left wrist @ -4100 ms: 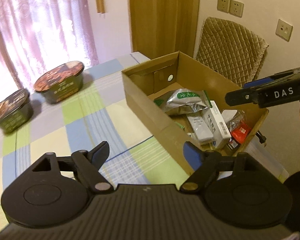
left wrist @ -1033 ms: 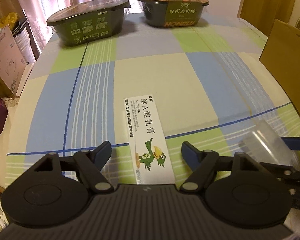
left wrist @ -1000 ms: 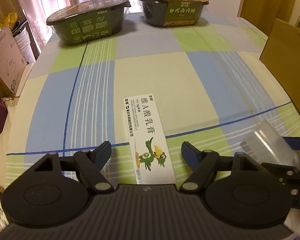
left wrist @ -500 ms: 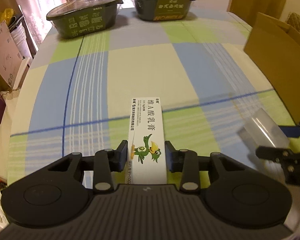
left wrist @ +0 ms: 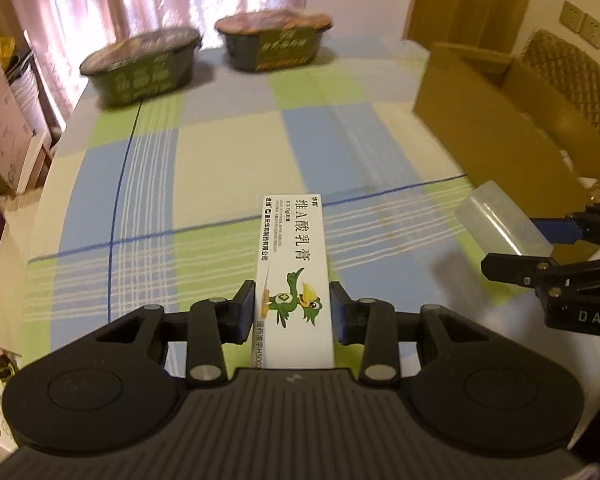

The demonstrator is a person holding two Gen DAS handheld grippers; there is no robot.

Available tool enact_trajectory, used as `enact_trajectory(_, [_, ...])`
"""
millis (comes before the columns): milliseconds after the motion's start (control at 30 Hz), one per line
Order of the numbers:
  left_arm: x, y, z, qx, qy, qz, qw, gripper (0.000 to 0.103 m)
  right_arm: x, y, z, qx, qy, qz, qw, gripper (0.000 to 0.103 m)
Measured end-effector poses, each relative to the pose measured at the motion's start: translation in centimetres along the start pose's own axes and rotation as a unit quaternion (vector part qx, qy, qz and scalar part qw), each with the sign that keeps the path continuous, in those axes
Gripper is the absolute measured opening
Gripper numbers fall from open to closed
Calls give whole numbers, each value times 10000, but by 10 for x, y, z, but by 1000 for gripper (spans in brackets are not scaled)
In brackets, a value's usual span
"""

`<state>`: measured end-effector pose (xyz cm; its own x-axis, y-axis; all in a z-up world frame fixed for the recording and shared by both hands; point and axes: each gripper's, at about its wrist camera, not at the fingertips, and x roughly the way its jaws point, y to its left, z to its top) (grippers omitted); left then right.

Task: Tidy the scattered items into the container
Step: 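Carry the cup and ointment box over the cardboard box with both tools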

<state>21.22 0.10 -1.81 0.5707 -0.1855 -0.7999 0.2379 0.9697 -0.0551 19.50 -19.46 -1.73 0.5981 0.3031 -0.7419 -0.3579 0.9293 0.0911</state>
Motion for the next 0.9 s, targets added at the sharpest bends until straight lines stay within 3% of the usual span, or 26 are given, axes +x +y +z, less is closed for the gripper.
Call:
enact_trajectory(233, [-31,-43,25,209,-321,-216,9990,33,-58,-30,15,143,-435,-367,9983,55])
enact_trajectory(433, [-46,-99,48,388,-587,-626,9956,33,-98,-76,20,317,-620,-848,9940,55])
enact_trajectory(667, [-41,-172,77,637,-602,-1072,9904,33,-121,-136,15,647,-563,-1094,9903,55])
enact_trajectory(900, [-18,-223,91,847,-463,-1199,9881,33,-124,-178,7,771,-518,-1143,9891,55])
